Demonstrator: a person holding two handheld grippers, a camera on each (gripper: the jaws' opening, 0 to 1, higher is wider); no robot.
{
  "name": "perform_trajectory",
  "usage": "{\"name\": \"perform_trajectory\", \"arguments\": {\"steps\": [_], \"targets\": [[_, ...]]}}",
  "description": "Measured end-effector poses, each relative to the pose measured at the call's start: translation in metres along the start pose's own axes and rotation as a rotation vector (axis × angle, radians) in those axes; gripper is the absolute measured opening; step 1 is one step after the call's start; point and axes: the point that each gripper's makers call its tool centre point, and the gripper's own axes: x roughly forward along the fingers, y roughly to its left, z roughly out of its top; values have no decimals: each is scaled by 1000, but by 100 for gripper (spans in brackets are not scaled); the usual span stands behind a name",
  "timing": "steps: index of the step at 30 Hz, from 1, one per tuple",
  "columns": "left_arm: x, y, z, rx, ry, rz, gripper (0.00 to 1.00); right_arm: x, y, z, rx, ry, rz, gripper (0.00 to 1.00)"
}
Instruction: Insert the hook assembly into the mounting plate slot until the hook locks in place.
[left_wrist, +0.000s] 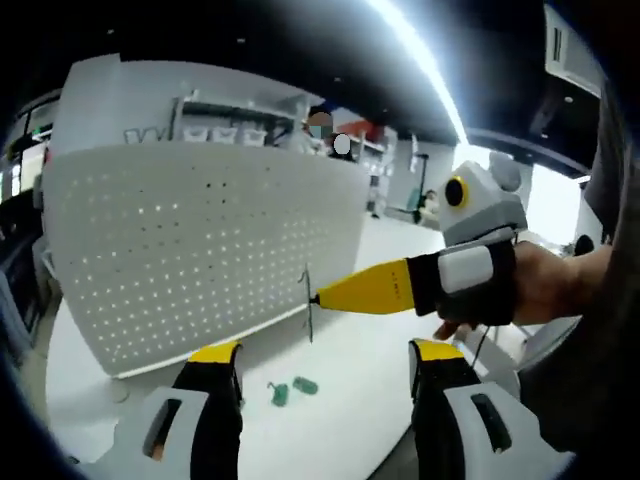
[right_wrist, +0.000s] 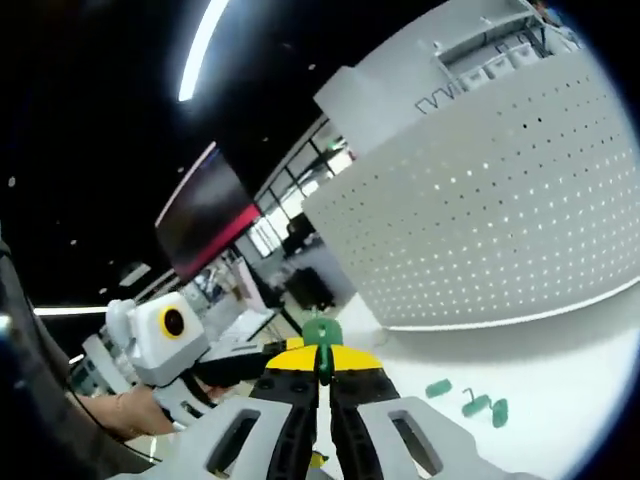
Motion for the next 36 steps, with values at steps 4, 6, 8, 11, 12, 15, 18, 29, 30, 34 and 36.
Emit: {"name": "perform_trajectory", "arguments": {"steps": [4, 6, 8, 11, 12, 15, 18, 29, 30, 34, 36], "targets": [[0, -3, -3, -8, 7, -7, 82, 0, -2, -3, -16, 10, -7, 0], [0, -5, -2, -28, 2, -13, 85, 0, -3, -4, -35, 13, -10, 0], [0, -6, 0, -41, -6, -17, 88, 1, -5, -4, -76, 10, -20, 0], [0, -8, 0, -54, -5, -24, 94, 2, -5, -3, -111, 8, -27, 0], [1, -8, 0, -63, -6, -23, 96, 3, -5, -3, -114, 9, -28, 0], [0, -8, 4, -74, -23, -23, 99, 5, -6, -2, -127, 7, -33, 0], [-1, -8, 9, -95, -44, -23, 100, 7, -8, 0, -131, -4, -45, 0], [-6, 13, 8, -121, -59, 57, 100, 5, -40, 46, -255, -140, -227, 0], [-5, 17, 2, -129, -36, 70, 100, 6, -44, 49, -273, -143, -242, 0], [-4, 18, -5, -130, -14, 79, 100, 9, -62, 70, -358, -169, -327, 0], [-3, 18, -7, -131, -10, 82, 100, 13, -71, 81, -381, -182, -367, 0]]}}
